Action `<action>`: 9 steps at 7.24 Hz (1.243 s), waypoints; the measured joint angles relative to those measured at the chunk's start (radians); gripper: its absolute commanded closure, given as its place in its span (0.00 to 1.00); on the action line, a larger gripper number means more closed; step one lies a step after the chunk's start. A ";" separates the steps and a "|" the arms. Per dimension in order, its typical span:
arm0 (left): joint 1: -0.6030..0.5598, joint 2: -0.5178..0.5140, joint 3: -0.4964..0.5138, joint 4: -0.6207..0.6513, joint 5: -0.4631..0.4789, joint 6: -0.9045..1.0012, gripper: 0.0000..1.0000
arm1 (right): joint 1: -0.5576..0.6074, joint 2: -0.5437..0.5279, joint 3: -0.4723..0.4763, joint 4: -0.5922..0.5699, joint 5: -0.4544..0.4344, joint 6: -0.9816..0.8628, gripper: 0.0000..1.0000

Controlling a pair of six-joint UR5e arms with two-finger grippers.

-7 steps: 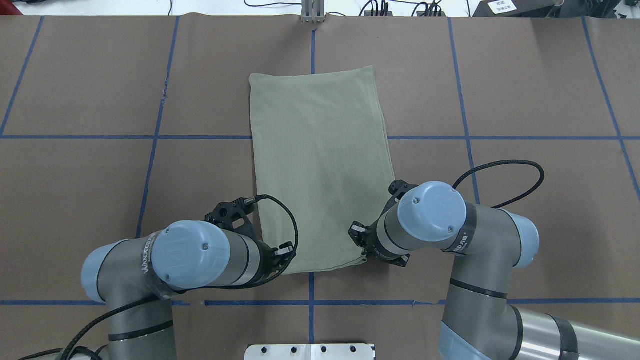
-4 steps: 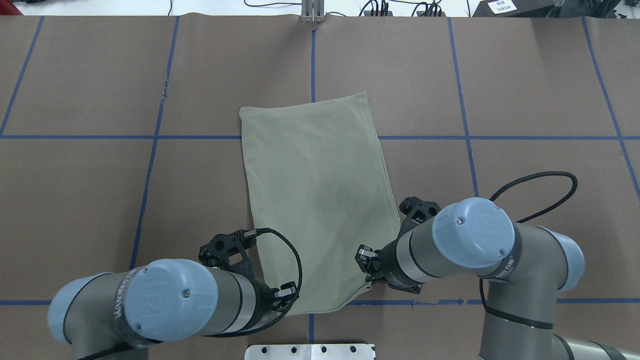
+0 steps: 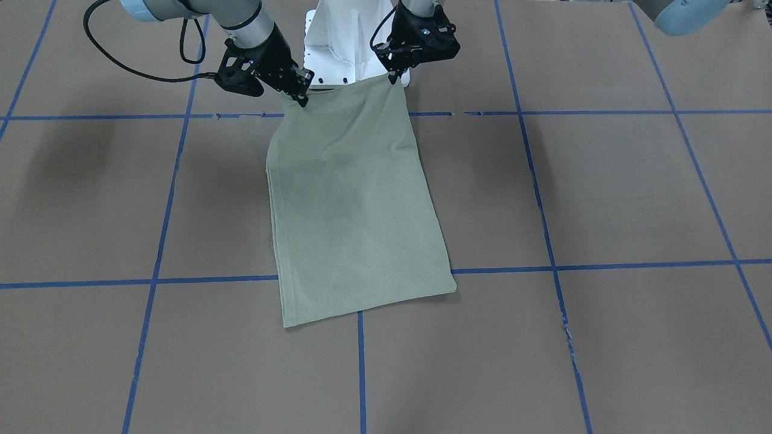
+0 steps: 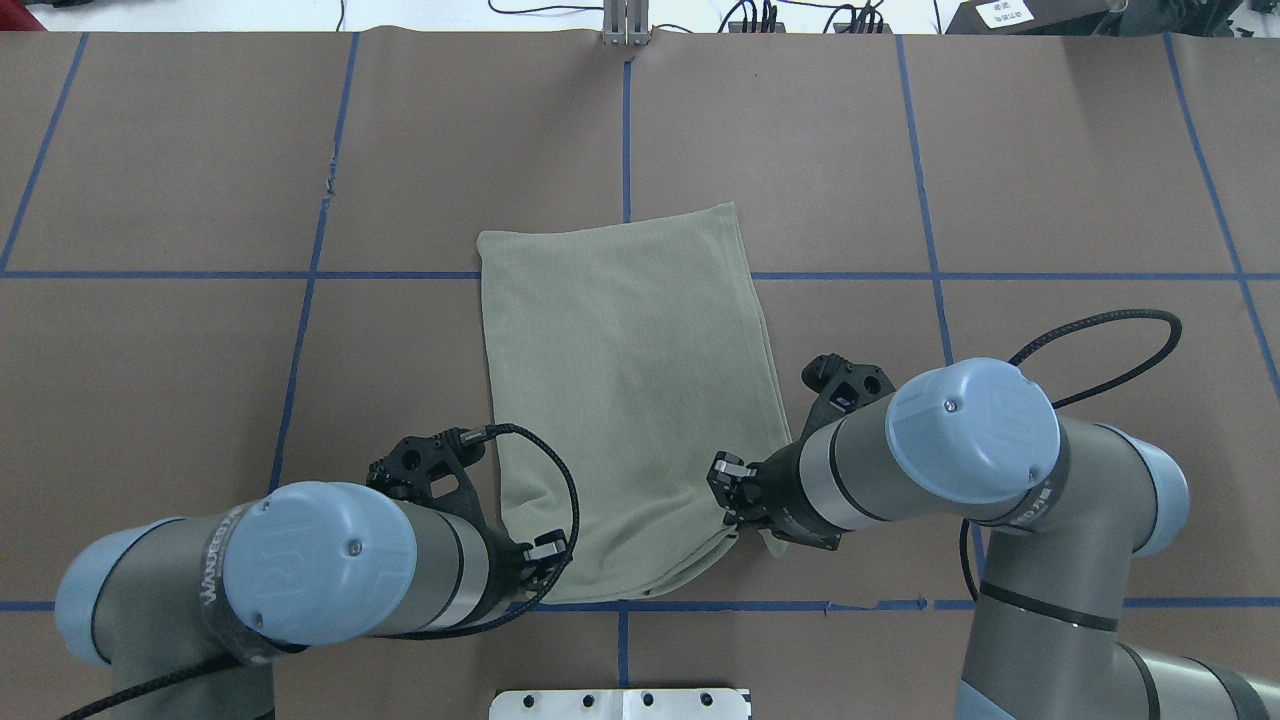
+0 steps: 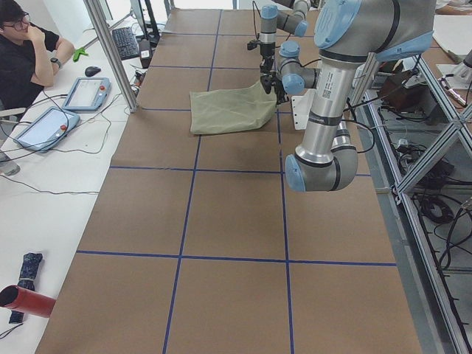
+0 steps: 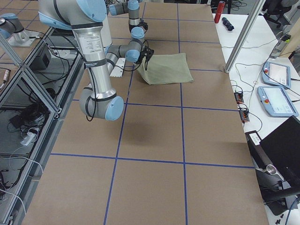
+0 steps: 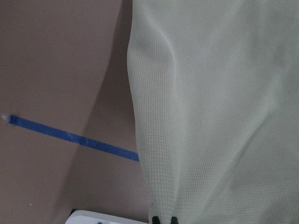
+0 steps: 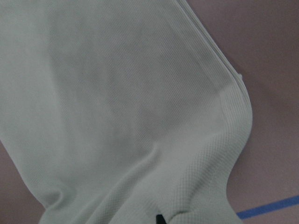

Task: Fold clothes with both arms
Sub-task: 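Carry both near corners over the shirt to its far edge and release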

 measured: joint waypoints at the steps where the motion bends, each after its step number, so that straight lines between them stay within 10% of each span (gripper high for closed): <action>1: -0.060 -0.003 0.020 -0.003 -0.002 0.009 1.00 | 0.041 0.040 -0.034 0.001 -0.017 -0.016 1.00; 9: -0.321 -0.114 0.365 -0.217 -0.001 0.054 1.00 | 0.232 0.317 -0.470 0.109 -0.090 -0.074 1.00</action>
